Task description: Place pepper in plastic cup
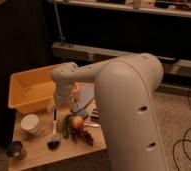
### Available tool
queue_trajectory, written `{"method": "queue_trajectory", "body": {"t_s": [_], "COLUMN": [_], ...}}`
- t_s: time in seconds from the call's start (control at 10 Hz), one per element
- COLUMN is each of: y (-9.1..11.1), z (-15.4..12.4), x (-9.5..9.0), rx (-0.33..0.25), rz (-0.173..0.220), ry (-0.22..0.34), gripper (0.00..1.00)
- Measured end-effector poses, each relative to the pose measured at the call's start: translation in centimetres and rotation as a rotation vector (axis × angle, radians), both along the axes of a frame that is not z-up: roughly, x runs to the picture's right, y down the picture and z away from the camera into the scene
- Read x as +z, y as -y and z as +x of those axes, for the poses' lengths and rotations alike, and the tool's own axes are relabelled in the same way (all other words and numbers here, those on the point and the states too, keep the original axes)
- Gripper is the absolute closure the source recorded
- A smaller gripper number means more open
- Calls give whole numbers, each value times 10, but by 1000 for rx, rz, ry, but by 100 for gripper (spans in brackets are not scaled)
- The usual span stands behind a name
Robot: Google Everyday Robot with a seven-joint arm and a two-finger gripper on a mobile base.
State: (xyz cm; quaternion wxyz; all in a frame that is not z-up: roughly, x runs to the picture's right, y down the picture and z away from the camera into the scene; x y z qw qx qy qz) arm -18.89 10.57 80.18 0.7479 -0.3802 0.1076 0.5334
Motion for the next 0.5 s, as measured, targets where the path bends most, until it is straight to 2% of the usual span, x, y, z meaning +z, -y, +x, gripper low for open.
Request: {"method": "queue_trajectory", "body": {"t_s": [0.5], "y": [0], "z": [2], "x": [1], "rx": [1], "rz": [0], "ry": [-2], "gripper": [20]}}
